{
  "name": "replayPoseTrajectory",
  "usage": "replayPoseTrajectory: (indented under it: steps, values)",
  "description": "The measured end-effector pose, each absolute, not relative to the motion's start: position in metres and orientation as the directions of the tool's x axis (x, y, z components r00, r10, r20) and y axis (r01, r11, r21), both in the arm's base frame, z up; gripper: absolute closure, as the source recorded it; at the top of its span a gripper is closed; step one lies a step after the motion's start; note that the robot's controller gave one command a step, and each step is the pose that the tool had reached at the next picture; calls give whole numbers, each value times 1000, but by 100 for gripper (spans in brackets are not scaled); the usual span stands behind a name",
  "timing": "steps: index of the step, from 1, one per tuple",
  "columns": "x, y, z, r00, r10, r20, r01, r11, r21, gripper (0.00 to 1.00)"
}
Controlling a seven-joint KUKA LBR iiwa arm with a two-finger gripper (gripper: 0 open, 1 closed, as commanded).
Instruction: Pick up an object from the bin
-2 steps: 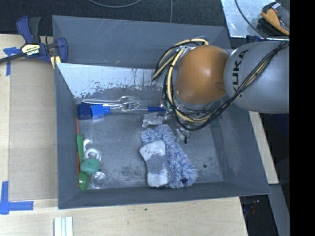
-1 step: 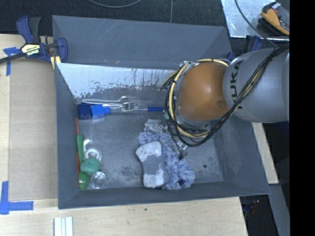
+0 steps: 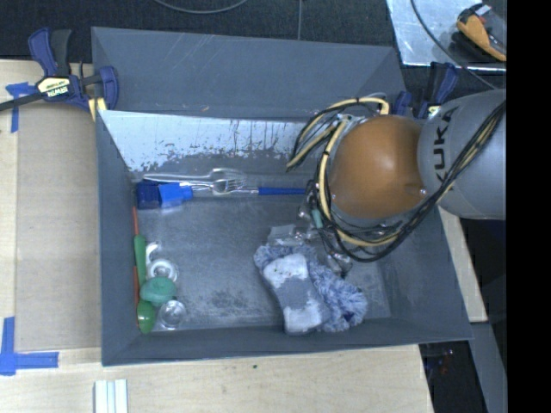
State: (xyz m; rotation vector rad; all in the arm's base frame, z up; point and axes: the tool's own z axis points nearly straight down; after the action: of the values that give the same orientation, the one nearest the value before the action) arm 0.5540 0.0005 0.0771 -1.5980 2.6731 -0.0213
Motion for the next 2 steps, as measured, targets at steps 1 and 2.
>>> replayPoseTrajectory:
  steps: [1,2]
  values:
    - [551,5,74,-503,-864,-16,-864,503,-24,0]
    - [530,-5,73,-422,-906,-17,-906,422,-29,0]
